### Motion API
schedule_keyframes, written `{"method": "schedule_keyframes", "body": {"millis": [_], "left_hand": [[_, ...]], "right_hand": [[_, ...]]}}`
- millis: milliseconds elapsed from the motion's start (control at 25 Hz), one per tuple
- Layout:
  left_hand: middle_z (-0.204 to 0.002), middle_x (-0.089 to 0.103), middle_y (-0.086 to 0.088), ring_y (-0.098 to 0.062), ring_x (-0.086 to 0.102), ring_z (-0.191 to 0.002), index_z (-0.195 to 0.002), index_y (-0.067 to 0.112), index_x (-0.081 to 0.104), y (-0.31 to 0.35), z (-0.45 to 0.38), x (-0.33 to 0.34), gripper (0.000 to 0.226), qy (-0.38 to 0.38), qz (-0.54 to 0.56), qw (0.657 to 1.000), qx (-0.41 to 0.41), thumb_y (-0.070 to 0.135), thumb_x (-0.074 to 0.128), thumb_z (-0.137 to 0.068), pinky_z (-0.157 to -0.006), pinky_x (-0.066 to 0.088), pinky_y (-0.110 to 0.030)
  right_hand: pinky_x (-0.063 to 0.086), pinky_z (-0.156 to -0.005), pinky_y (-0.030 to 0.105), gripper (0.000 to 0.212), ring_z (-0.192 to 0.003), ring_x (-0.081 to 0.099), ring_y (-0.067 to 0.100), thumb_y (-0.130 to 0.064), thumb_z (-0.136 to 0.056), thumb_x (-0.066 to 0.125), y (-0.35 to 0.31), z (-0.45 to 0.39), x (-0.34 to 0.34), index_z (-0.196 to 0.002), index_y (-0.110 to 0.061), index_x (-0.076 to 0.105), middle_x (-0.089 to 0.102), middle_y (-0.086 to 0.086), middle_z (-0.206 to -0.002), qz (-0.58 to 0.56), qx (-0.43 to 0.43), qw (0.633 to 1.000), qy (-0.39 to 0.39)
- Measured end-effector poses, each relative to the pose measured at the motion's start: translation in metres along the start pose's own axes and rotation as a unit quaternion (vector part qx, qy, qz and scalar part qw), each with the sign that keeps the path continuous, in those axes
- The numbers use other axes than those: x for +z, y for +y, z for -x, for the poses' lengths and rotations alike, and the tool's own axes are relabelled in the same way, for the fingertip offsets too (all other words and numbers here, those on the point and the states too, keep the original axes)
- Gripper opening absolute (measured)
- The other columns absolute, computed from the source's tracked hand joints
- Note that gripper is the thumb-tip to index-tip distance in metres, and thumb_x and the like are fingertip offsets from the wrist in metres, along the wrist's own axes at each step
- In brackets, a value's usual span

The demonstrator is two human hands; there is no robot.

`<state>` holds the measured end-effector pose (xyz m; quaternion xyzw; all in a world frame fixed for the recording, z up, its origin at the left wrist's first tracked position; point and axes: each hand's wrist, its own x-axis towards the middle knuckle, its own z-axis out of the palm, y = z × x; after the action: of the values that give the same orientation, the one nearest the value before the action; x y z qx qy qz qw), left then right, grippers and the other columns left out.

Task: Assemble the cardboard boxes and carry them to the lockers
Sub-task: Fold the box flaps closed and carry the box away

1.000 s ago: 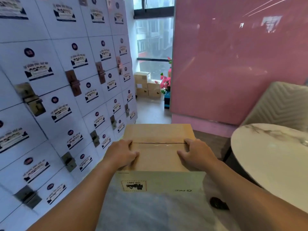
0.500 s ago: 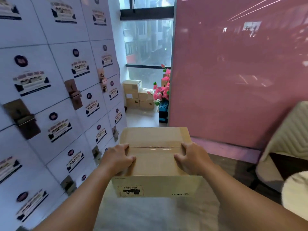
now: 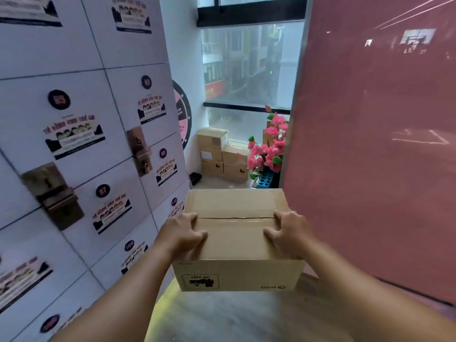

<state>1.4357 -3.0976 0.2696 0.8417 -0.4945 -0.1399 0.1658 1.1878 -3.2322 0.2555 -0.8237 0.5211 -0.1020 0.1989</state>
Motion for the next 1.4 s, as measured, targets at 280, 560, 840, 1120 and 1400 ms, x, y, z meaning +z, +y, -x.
{"method": "schedule_keyframes", "body": {"millis": [280,560,840,1120,1400], "left_hand": [[-0.142,0.056,-0.005,-0.025,0.053,-0.127,-0.147,0.027,0.047,-0.022,-0.254,-0.011,0.07,-0.013,0.001,1.0,0.002,0.054,0.067,-0.084,-0.099,0.043,-0.031],[-0.141,0.056,-0.006,-0.027,0.053,-0.127,-0.145,0.029,0.049,-0.011,-0.49,-0.046,0.065,-0.038,-0.001,0.999,0.026,0.051,0.066,-0.086,-0.099,0.044,-0.032],[-0.135,0.061,-0.006,-0.028,0.056,-0.123,-0.137,0.023,0.056,0.015,-0.71,-0.038,0.053,-0.02,-0.004,1.0,0.008,0.042,0.063,-0.088,-0.097,0.044,-0.032],[-0.136,0.061,-0.005,-0.026,0.055,-0.126,-0.138,0.023,0.056,0.03,-0.918,-0.05,0.056,-0.022,0.023,0.999,-0.031,0.038,0.067,-0.086,-0.1,0.043,-0.03],[-0.138,0.059,-0.002,-0.024,0.056,-0.124,-0.141,0.029,0.054,0.018,-1.133,-0.046,0.057,-0.051,0.034,0.998,-0.024,0.037,0.065,-0.085,-0.097,0.044,-0.028]], "right_hand": [[0.045,-0.083,0.034,0.049,-0.111,0.059,0.026,-0.057,-0.087,0.065,-0.031,-0.242,0.018,-0.124,-0.025,0.062,0.062,0.006,-0.124,0.01,0.01,1.0,-0.009],[0.048,-0.096,0.037,0.058,-0.116,0.058,0.03,-0.054,-0.084,0.067,-0.055,-0.455,0.006,-0.13,-0.019,0.062,0.062,0.01,-0.126,-0.018,0.064,0.998,0.006],[0.051,-0.09,0.036,0.041,-0.109,0.062,0.028,-0.05,-0.081,0.065,-0.048,-0.68,0.012,-0.112,-0.023,0.067,0.065,0.006,-0.116,-0.054,0.073,0.996,0.024],[0.047,-0.102,0.038,0.056,-0.122,0.057,0.03,-0.045,-0.086,0.068,-0.052,-0.897,-0.003,-0.135,-0.018,0.06,0.06,0.011,-0.132,-0.073,0.058,0.996,0.01],[0.042,-0.104,0.035,0.059,-0.128,0.053,0.03,-0.042,-0.09,0.069,-0.057,-1.093,0.011,-0.141,-0.015,0.056,0.058,0.012,-0.136,-0.061,0.065,0.996,-0.01]]}}
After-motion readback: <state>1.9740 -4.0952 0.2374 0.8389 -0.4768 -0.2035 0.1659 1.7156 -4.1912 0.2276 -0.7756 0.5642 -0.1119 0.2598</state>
